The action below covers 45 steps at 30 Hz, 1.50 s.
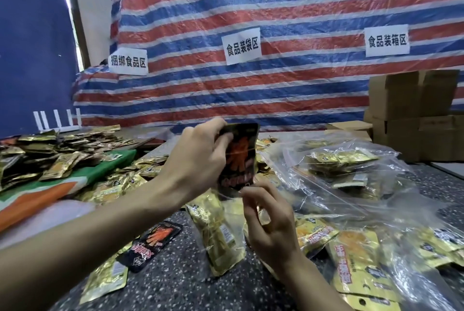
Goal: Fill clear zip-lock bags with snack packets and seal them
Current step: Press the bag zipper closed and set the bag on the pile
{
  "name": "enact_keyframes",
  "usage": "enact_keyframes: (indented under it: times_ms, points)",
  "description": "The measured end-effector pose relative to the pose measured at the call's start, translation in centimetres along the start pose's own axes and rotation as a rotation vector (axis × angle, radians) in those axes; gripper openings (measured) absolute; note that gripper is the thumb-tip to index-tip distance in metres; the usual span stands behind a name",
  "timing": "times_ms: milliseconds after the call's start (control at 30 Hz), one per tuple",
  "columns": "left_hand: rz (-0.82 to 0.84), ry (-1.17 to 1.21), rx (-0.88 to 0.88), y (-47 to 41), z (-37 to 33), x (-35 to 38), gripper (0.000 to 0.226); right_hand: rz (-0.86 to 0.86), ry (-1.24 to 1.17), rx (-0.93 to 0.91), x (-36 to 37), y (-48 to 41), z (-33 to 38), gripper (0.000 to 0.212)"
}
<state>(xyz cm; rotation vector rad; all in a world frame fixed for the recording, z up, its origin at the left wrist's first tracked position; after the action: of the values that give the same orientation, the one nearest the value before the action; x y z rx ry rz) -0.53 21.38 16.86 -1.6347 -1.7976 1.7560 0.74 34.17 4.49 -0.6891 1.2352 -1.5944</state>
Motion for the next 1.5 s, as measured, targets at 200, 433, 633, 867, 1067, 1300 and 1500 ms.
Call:
enact_keyframes:
  times_ms: [200,433,633,867,1067,1300,1500]
  points:
    - [0.178,-0.197,-0.059,1.7,1.7,2.2,0.016,-0.1,0.067,0.011,-1.3,-0.3,0.0,0.021]
    - [0.611,-0.186,0.104,3.5,1.0,3.2,0.048,-0.086,0.104,-0.028,-2.1,-0.9,0.7,0.021]
    - [0.677,-0.291,0.264,2.9,2.1,-0.3,0.021,0.144,0.344,-0.094,-1.1,-3.5,3.1,0.016]
    - [0.592,-0.143,0.073,2.2,5.1,-4.2,0.025,0.679,0.506,0.104,0.2,-8.7,4.8,0.025]
    - [0.581,-0.015,0.013,2.1,5.2,-5.8,0.018,1.071,0.388,0.335,-0.7,-9.4,5.3,0.025]
    - [0.465,0.141,0.072,2.0,3.6,-6.3,0.012,0.932,0.23,0.497,-3.7,-10.0,6.2,0.029]
    - [0.433,-0.034,0.08,2.9,3.9,-4.9,0.016,0.887,0.311,0.504,-4.6,-8.8,6.0,0.029]
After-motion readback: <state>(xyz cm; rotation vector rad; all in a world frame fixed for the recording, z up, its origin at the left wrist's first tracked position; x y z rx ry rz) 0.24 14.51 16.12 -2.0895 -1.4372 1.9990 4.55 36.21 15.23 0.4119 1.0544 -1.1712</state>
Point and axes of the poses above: each hand's wrist, its own y-axis away from the middle knuckle, its own x-axis out of the palm, z = x × y, the point moved 8 cm from there along -y, towards the middle knuckle, and after that the axes turned 2 degrees about -y, right-handed, at the moved point
